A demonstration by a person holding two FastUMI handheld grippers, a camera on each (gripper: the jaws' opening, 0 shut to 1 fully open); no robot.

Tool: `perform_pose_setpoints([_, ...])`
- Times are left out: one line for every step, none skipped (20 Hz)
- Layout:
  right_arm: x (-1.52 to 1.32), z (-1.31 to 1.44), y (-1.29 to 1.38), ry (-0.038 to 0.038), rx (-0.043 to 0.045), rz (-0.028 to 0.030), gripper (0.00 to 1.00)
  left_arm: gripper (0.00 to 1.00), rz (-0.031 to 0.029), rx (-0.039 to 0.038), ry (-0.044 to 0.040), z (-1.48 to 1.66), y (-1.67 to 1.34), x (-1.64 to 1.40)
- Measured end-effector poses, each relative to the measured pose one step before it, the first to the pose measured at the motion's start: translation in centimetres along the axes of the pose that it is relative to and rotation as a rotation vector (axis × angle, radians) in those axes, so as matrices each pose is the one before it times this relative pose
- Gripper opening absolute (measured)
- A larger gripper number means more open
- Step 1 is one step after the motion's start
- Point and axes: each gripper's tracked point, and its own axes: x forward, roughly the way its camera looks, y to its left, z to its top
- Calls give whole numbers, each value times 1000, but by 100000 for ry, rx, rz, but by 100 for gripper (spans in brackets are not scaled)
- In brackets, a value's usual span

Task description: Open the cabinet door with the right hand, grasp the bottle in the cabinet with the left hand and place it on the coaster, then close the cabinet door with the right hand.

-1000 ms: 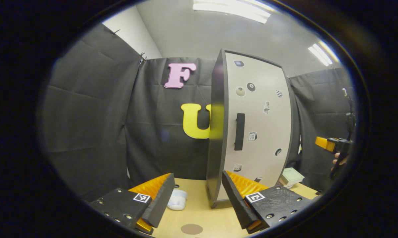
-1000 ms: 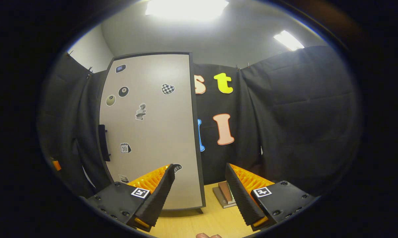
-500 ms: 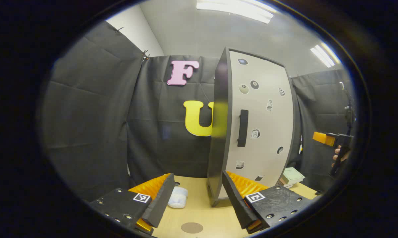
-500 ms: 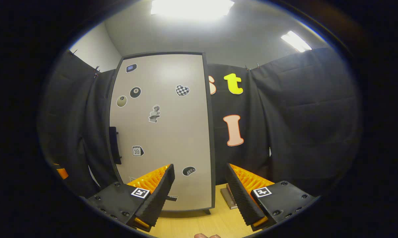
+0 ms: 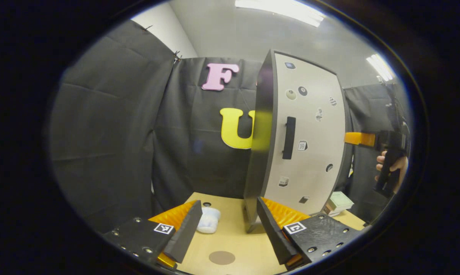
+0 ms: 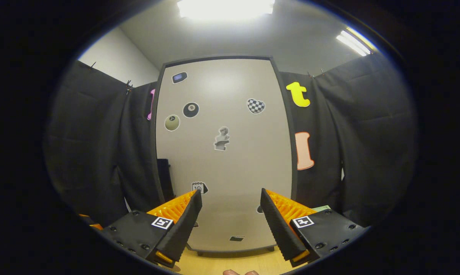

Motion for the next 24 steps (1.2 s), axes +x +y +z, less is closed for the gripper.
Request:
perform_pose_setpoints([612, 185, 907, 137, -541, 1316, 98, 88, 1129, 15, 152, -146, 447, -166])
perform_pose_setpoints([742, -47, 1166, 436, 480, 1817, 98, 87, 1252, 348, 107, -224, 479, -317])
perform_pose_setpoints([745, -18, 1125, 474, 969, 2046, 98, 87, 1804, 672, 94, -132, 618, -222])
perform_pose_setpoints([735, -58, 966, 448, 993, 1408, 98, 87, 1581, 709, 228, -347, 448, -225])
perform_pose_setpoints([634, -135, 885, 894, 1028, 893, 98, 87, 1184, 537, 684, -325, 452, -202])
perform_pose_setpoints([687, -212, 966, 974, 1363, 1136, 98, 87, 782, 327, 998, -533, 344, -218])
perform_pose_setpoints([662, -141, 999, 953, 1114, 1694, 98, 87, 544, 190, 976, -432, 255, -141])
perform_pose_setpoints([656, 7, 874, 441, 295, 1305, 98, 87, 625, 130, 881, -423, 292, -179])
perform_pose_setpoints([528, 124, 551, -228, -503, 407, 98, 87, 714, 119, 720, -441, 314, -175])
perform_pose_setpoints([645, 110, 602, -739, -1036, 444, 98, 87, 796, 22, 748, -419, 252, -132])
perform_pose_setpoints([527, 123, 503, -526, -1114, 264, 98, 87, 723, -118, 550, -310, 290, -67])
perform_pose_setpoints([474, 61, 530, -539, -791, 483, 98, 87, 737, -289, 622, -254, 258, -101])
perform_pose_setpoints([515, -82, 504, -123, -590, 184, 98, 87, 648, -478, 506, -352, 342, -128])
perform_pose_setpoints([606, -246, 361, 1037, -292, -177, 98, 87, 451, -592, 494, -187, 182, -8])
perform_pose_setpoints([696, -386, 370, 1345, -61, -113, 98, 87, 360, -594, 202, -193, 164, -5])
perform_pose_setpoints([669, -285, 191, 1182, -220, -482, 98, 87, 331, -336, 57, -18, 263, 74])
perform_pose_setpoints([563, -275, -18, 1172, 3, -1060, 98, 87, 357, -178, 89, -56, 180, 43])
perform_pose_setpoints([653, -456, 177, 1767, 536, -536, 98, 87, 259, -16, 85, 54, 99, 41])
perform_pose_setpoints([581, -337, 200, 1585, 761, 148, 98, 87, 353, 63, 184, -132, 108, 14])
perform_pose_setpoints([417, -380, 78, 1512, 437, -209, 98, 87, 285, 62, 234, 0, 141, 23])
perform_pose_setpoints([438, -216, -19, 1027, 62, -721, 98, 87, 285, 7, 213, -170, 96, 74])
perform_pose_setpoints([390, -285, 14, 1281, -149, -432, 98, 87, 225, -39, 64, -53, 76, 94])
perform_pose_setpoints([398, -409, 31, 1433, -173, -147, 92, 87, 166, -101, 100, -115, 228, 79])
perform_pose_setpoints([424, -369, 77, 1499, -34, -30, 97, 87, 249, -62, 81, -68, 152, 29])
